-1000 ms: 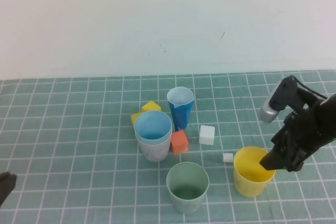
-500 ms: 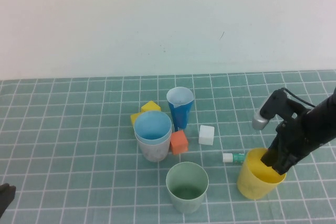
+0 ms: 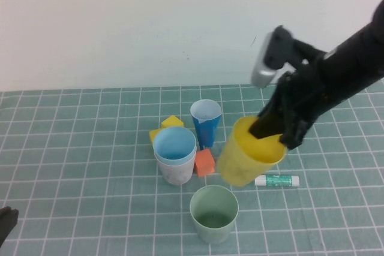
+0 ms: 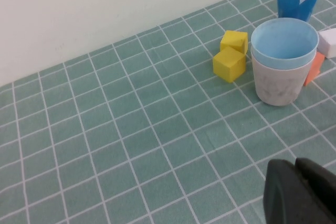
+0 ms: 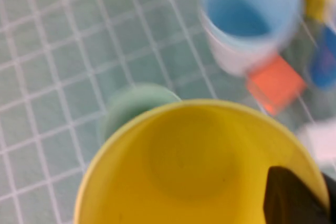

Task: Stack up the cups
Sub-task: Place the yellow cup on the green cup, then pick up the green cup

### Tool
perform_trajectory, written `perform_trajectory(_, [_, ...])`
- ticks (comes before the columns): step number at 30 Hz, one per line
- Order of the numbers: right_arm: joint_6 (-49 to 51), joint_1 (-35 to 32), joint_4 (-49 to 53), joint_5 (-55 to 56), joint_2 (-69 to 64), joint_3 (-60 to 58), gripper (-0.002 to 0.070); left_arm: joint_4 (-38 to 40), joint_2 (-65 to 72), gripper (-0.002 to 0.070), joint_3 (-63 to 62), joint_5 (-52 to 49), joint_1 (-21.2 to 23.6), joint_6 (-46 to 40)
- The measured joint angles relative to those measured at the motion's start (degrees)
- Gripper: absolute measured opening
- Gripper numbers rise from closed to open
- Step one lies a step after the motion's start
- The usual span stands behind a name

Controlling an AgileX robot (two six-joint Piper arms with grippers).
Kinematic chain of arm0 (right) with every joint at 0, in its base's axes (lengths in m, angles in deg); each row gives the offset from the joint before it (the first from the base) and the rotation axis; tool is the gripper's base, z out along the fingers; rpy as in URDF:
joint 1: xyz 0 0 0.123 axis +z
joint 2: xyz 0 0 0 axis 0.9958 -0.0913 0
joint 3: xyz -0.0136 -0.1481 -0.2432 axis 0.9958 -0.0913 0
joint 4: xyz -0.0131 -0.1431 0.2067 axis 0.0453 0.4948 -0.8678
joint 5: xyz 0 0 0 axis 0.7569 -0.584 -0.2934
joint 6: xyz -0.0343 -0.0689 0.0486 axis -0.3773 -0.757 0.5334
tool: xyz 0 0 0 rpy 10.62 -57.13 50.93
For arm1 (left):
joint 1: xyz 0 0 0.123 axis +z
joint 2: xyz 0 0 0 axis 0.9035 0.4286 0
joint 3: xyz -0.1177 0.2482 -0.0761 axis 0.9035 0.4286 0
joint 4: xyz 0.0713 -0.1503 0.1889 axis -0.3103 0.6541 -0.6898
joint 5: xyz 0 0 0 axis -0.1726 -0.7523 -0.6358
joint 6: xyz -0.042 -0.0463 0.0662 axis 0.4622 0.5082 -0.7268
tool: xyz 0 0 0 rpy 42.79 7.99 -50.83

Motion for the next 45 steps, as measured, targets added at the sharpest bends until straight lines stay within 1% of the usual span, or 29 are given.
perform_trajectory(4, [0.1,6.5,0.8,1.1,-0.6,0.4,0.0019,0.0,0.0,-0.0002,0.0,0.0,0.0,0.0])
perform_trajectory(7, [0.1,9.5,2.3,1.8,-2.0,0.4,0.0019,0.0,0.0,-0.0001,0.0,0.0,0.0,0.0])
perform_trajectory(11, [0.1,10.5,4.6,3.0,-4.6,0.4,0.0019,0.0,0.0,-0.0001,0.0,0.0,0.0,0.4])
perform_trajectory(19, [0.1,10.5,6.5,6.6,-8.5,0.4,0.0020,0.1,0.0,-0.0002,0.0,0.0,0.0,0.6])
perform_trajectory(21, [0.1,10.5,6.5,7.0,-9.4,0.4,0.0034,0.1,0.0,-0.0001,0.0,0.0,0.0,0.6])
perform_trajectory(22, [0.1,10.5,6.5,7.1,-9.8,0.4,0.0046,0.1,0.0,-0.0001,0.0,0.0,0.0,0.6])
perform_trajectory(24, [0.1,10.5,6.5,7.1,-10.4,0.4,0.0102,0.2,0.0,-0.0002,0.0,0.0,0.0,0.6])
perform_trajectory(29, [0.1,10.5,6.5,7.5,-10.6,0.4,0.0319,0.2,0.0,-0.0001,0.0,0.0,0.0,0.6])
perform_trajectory(30, [0.1,10.5,6.5,7.7,-10.7,0.4,0.0351,0.2,0.0,-0.0001,0.0,0.0,0.0,0.6])
perform_trajectory(32, [0.1,10.5,6.4,7.8,-11.3,0.4,0.0389,0.2,0.0,-0.0002,0.0,0.0,0.0,0.6])
perform_trajectory(35, [0.1,10.5,5.9,7.9,-12.9,0.5,0.0407,0.2,0.0,-0.0002,0.0,0.2,0.0,0.6])
perform_trajectory(39, [0.3,10.5,4.7,8.0,-16.3,0.5,0.0411,0.2,0.0,-0.0001,0.0,0.4,0.0,0.6])
perform_trajectory(41, [0.3,10.5,4.3,8.1,-17.7,0.5,0.0393,0.2,0.0,-0.0002,0.0,0.4,0.0,0.6])
perform_trajectory(43, [0.3,10.5,3.4,8.3,-18.7,0.5,0.0306,0.2,0.0,-0.0002,0.0,0.4,0.0,0.6])
perform_trajectory(45, [0.3,10.5,1.9,8.3,-18.8,0.5,0.0169,0.2,0.0,-0.0002,0.0,0.4,0.0,0.6])
